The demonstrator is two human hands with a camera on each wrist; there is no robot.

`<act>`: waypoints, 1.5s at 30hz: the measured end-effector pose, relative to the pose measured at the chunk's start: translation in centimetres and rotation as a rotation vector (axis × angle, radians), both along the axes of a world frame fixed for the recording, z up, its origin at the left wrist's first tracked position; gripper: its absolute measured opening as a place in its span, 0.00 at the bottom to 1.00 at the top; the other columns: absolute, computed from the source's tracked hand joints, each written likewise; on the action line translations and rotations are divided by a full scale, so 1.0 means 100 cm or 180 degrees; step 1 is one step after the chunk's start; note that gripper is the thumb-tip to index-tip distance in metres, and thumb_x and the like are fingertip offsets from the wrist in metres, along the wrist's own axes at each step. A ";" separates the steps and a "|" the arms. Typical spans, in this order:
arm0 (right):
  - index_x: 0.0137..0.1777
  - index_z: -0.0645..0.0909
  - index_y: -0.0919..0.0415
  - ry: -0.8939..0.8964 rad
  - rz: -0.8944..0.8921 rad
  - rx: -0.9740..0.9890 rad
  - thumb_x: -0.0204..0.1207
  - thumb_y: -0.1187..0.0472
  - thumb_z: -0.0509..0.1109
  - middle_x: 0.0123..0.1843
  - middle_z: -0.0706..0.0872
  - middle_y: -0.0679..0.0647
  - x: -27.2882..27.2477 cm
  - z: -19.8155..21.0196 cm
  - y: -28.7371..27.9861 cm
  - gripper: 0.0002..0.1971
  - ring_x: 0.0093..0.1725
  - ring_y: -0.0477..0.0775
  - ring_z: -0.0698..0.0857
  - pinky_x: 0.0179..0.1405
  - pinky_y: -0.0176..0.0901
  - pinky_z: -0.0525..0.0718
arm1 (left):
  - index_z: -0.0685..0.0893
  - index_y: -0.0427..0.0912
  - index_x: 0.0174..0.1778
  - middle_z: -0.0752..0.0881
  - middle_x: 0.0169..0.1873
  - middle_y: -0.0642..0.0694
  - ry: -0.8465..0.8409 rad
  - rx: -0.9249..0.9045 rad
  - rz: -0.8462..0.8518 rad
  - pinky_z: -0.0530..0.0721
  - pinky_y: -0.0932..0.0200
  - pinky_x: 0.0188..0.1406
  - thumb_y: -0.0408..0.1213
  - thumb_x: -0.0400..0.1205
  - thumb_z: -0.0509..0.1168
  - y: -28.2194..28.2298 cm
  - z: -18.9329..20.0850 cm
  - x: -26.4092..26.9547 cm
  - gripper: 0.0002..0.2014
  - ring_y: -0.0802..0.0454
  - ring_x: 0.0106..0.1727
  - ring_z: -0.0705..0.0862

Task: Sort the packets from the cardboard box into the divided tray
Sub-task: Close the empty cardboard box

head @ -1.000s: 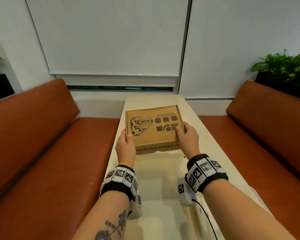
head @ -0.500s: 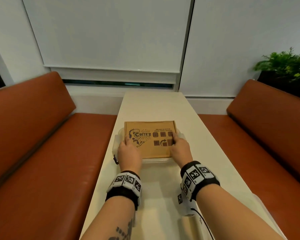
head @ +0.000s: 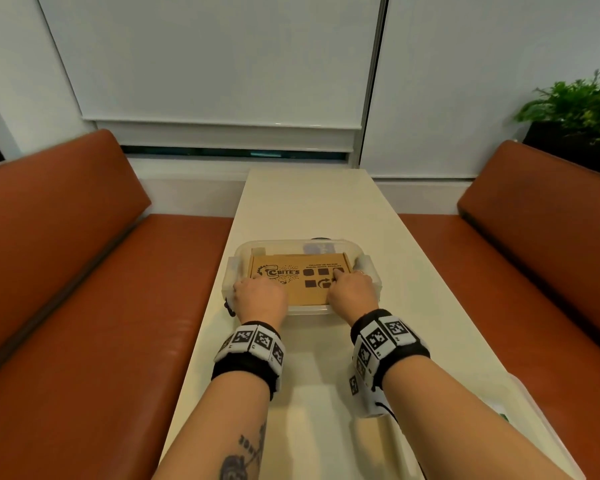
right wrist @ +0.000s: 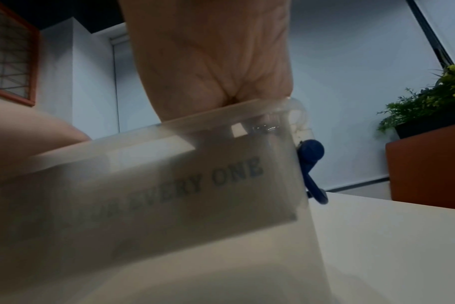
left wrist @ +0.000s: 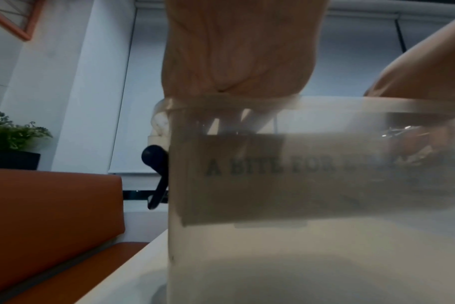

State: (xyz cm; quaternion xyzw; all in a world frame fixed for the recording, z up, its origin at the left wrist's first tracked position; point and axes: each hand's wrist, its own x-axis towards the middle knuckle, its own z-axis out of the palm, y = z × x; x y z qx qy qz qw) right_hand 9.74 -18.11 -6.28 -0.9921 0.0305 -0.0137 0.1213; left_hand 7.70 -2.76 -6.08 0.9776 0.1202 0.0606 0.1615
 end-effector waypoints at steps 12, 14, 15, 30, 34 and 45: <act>0.66 0.80 0.66 -0.1458 -0.0317 0.1591 0.83 0.62 0.58 0.65 0.80 0.61 -0.035 0.033 -0.036 0.16 0.64 0.56 0.77 0.62 0.37 0.69 | 0.85 0.32 0.58 0.83 0.59 0.34 -0.1947 -0.0151 -0.1070 0.80 0.42 0.59 0.31 0.81 0.66 -0.047 0.020 -0.027 0.11 0.35 0.61 0.81; 0.66 0.79 0.65 -0.1332 -0.0545 0.1639 0.83 0.63 0.57 0.66 0.79 0.60 -0.046 0.037 -0.062 0.16 0.64 0.57 0.77 0.63 0.41 0.70 | 0.87 0.36 0.51 0.86 0.48 0.37 -0.2178 0.0178 -0.1305 0.82 0.47 0.45 0.32 0.76 0.72 -0.070 0.024 -0.040 0.09 0.39 0.45 0.83; 0.66 0.79 0.65 -0.1179 -0.0651 0.1605 0.82 0.64 0.57 0.66 0.79 0.61 -0.052 0.037 -0.076 0.16 0.65 0.58 0.77 0.64 0.43 0.71 | 0.86 0.37 0.49 0.86 0.45 0.39 -0.2183 0.0223 -0.1400 0.80 0.49 0.42 0.34 0.77 0.71 -0.081 0.024 -0.047 0.08 0.40 0.43 0.82; 0.79 0.64 0.61 0.1086 -0.1383 0.0198 0.81 0.70 0.51 0.78 0.69 0.61 -0.154 -0.024 -0.226 0.25 0.74 0.62 0.71 0.72 0.51 0.74 | 0.81 0.32 0.58 0.84 0.59 0.37 0.1092 0.0126 -0.1350 0.80 0.55 0.56 0.26 0.84 0.55 -0.169 -0.041 -0.099 0.12 0.40 0.61 0.83; 0.83 0.58 0.56 0.1148 -0.1196 0.0234 0.81 0.75 0.47 0.80 0.68 0.59 -0.157 -0.030 -0.233 0.31 0.76 0.58 0.72 0.71 0.49 0.76 | 0.83 0.30 0.58 0.85 0.59 0.36 0.1078 0.0155 -0.1270 0.80 0.55 0.58 0.23 0.84 0.54 -0.168 -0.042 -0.101 0.14 0.40 0.61 0.83; 0.80 0.63 0.61 0.1000 -0.0630 0.0359 0.81 0.73 0.51 0.78 0.70 0.59 -0.151 -0.037 -0.155 0.26 0.76 0.57 0.71 0.72 0.44 0.71 | 0.84 0.32 0.56 0.87 0.56 0.37 0.1134 0.0473 -0.0825 0.81 0.56 0.56 0.26 0.84 0.55 -0.083 -0.038 -0.108 0.13 0.41 0.59 0.85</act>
